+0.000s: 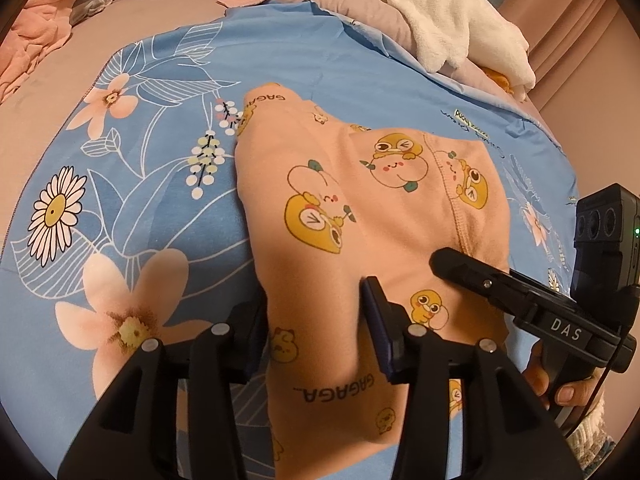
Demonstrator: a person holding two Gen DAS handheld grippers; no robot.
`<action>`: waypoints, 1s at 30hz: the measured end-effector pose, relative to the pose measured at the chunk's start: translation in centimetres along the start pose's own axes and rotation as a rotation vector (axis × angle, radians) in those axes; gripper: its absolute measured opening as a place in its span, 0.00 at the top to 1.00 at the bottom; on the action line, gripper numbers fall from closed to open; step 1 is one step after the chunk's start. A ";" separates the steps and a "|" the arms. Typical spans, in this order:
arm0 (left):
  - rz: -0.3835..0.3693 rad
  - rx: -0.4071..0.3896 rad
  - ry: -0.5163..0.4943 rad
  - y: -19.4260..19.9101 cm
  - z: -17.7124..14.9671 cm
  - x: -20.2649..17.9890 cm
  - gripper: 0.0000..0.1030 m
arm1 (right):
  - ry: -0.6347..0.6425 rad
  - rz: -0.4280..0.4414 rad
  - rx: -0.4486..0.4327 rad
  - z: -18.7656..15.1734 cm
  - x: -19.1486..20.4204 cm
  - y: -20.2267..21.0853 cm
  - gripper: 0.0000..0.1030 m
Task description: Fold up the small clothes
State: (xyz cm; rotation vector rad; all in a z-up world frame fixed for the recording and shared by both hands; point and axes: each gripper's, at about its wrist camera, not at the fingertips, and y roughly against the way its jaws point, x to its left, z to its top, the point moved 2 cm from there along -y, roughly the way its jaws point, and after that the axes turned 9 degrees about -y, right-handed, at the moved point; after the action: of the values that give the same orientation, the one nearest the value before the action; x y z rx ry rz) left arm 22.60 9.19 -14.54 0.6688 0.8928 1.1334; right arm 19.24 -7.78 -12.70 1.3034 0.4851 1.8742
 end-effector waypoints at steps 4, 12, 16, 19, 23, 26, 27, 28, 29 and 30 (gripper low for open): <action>0.007 -0.002 -0.004 0.2 -0.1 -0.1 0.55 | -0.007 -0.002 -0.005 0.0 -0.1 0.2 0.67; 0.014 -0.003 -0.004 0.5 -0.4 -0.1 0.55 | -0.018 -0.007 -0.014 0.1 -0.3 0.5 0.67; 0.014 -0.003 -0.006 0.6 -0.4 -0.1 0.55 | -0.023 -0.009 -0.018 0.1 -0.4 0.7 0.67; 0.016 -0.003 -0.007 0.7 -0.5 0.0 0.54 | -0.024 -0.013 -0.018 0.1 -0.4 0.7 0.67; 0.024 -0.005 -0.009 1.0 -0.7 -0.1 0.54 | -0.029 -0.016 -0.020 0.1 -0.4 0.7 0.67; 0.031 -0.006 -0.011 1.2 -0.9 -0.1 0.54 | -0.038 -0.018 -0.022 0.0 -0.5 0.8 0.67; 0.032 -0.005 -0.012 1.3 -0.9 -0.1 0.54 | -0.041 -0.020 -0.022 0.0 -0.5 0.9 0.67; 0.033 -0.006 -0.011 1.3 -1.0 -0.1 0.54 | -0.044 -0.020 -0.022 0.0 -0.6 0.9 0.67; 0.034 -0.005 -0.011 1.4 -1.1 -0.2 0.54 | -0.046 -0.020 -0.021 0.1 -0.6 1.0 0.67; 0.035 -0.005 -0.011 1.4 -1.2 -0.2 0.54 | -0.048 -0.022 -0.021 0.1 -0.6 1.0 0.67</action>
State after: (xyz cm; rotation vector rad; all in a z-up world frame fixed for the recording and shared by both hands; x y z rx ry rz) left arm 20.89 9.44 -13.88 0.6878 0.8716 1.1624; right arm 19.03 -8.90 -12.39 1.3213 0.4522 1.8216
